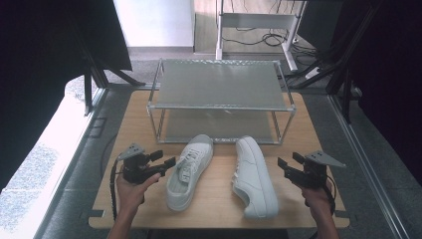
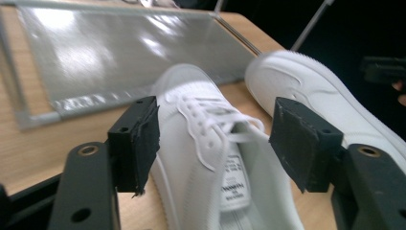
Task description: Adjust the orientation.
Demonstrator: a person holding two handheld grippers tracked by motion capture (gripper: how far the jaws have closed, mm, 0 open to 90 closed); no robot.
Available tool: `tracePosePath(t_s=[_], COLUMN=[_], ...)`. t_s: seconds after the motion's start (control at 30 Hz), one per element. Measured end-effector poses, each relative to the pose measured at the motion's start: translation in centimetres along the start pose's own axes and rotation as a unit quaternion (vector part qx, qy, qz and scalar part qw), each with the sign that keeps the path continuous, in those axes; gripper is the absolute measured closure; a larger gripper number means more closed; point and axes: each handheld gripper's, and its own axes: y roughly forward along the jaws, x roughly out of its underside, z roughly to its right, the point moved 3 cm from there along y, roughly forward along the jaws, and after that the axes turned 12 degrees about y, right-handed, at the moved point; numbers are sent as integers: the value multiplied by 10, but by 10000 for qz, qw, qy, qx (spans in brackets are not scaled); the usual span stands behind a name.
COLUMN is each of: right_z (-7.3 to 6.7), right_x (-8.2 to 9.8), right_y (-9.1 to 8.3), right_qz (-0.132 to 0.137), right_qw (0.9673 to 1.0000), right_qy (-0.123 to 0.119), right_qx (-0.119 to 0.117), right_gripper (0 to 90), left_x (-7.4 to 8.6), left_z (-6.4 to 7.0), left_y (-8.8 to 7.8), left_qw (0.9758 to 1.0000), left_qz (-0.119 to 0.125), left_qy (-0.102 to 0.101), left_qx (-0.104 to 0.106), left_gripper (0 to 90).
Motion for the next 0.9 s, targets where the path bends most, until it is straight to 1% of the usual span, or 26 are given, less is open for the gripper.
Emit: tracePosePath(t_s=[0.03, 0.13, 0.23, 0.3, 0.37, 0.47, 0.5, 0.57, 0.6, 0.67, 0.73, 0.83, 0.9], right_z=[-4, -15, -26, -33, -39, -45, -47, -50, -52, -56, -62, -71, -80], right_x=[-1, -3, -5, -6, -7, -7, -7, -6, -6, -5, -4, -1, 2], right_y=[0, 1, 1, 0, -1, -1, -1, 1, 1, 3, 7, 14, 20], right_qz=[-19, -57, -76, -90, -83, -80, -77, -126, -134, -197, -243, -352, -472], right_qw=[10000, 9996, 9990, 9983, 9977, 9963, 9961, 9955, 9952, 9944, 9934, 9917, 9899], right_qy=[-76, -179, -300, -383, -422, -390, -408, -432, -436, -477, -528, -586, -712], right_qx=[-34, -193, -328, -432, -523, -755, -775, -837, -865, -928, -989, -1085, -1131], right_gripper=[378, 411, 453, 513, 595, 687, 711, 764, 776, 807, 826, 850, 864], left_x=[0, 2, 2, 2, 1, -1, -1, 0, 0, 0, -1, -2, -1], left_z=[-1, -1, 0, 2, 4, 6, 7, 7, 7, 7, 9, 11, 11], left_y=[0, 1, 2, 2, 1, 2, 2, 3, 4, 5, 4, 4, 6], left_qw=[10000, 9999, 9998, 9997, 9996, 9993, 9993, 9993, 9994, 9996, 9998, 9997, 9997], left_qz=[31, -33, -54, -32, 69, 48, 29, -7, -30, -65, -39, -89, -133], left_qy=[-10, 74, 122, 177, 219, 300, 314, 305, 304, 250, 186, 212, 198], left_qx=[-24, -116, -129, -161, -188, -197, -210, -198, -184, -96, 22, 58, 75], left_gripper=[336, 326, 327, 335, 348, 349, 349, 349, 349, 349, 349, 349, 350])
